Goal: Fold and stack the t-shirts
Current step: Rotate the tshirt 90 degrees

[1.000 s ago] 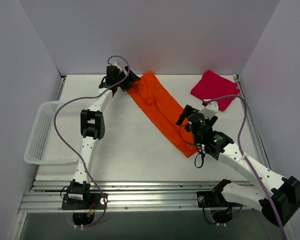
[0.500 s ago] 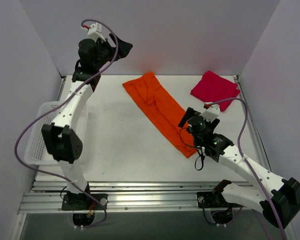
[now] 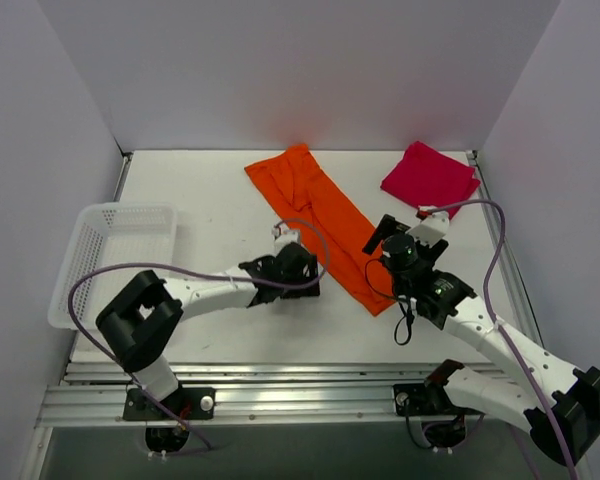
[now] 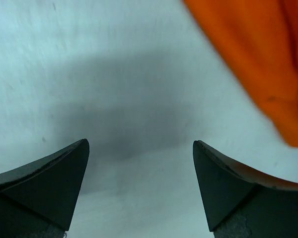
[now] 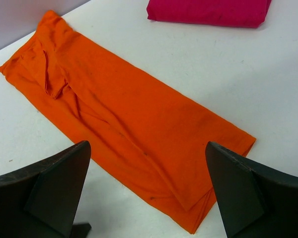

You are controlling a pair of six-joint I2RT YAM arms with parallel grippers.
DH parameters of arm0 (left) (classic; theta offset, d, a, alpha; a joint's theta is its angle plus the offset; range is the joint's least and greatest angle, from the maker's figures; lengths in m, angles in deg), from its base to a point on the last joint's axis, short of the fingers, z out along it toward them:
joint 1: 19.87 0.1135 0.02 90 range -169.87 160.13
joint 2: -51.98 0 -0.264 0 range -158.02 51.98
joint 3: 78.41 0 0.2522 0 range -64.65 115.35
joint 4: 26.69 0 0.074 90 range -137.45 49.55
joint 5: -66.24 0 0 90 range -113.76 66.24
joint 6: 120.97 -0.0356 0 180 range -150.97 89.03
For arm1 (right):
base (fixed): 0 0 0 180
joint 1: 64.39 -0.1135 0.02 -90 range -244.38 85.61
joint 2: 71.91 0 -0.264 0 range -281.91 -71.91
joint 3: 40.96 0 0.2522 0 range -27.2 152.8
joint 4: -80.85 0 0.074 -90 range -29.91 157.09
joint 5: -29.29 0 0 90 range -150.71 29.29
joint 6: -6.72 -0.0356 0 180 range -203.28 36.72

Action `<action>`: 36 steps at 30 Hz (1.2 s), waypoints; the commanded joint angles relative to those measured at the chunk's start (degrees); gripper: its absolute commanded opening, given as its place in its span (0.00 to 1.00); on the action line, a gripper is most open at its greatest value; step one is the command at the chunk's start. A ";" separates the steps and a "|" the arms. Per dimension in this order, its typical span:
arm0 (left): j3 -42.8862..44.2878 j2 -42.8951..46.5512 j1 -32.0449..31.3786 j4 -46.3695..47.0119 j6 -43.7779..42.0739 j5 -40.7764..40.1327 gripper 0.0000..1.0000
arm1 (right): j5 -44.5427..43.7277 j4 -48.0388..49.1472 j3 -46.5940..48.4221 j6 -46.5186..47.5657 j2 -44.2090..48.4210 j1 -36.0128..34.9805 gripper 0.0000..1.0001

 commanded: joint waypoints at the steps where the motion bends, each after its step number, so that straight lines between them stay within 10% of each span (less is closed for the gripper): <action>1: 0.06 7.98 -5.24 -1.36 5.83 -5.54 0.94 | -2.96 -1.14 -0.18 -0.71 1.12 -0.18 0.95; 29: 10.33 -20.93 -7.79 15.78 10.23 7.56 1.00 | -4.10 -1.40 -0.09 -0.45 -0.55 0.78 0.97; 36: 10.43 -24.88 -6.30 17.88 10.23 11.25 0.50 | -3.66 -1.23 -0.18 -0.27 -0.46 1.83 0.97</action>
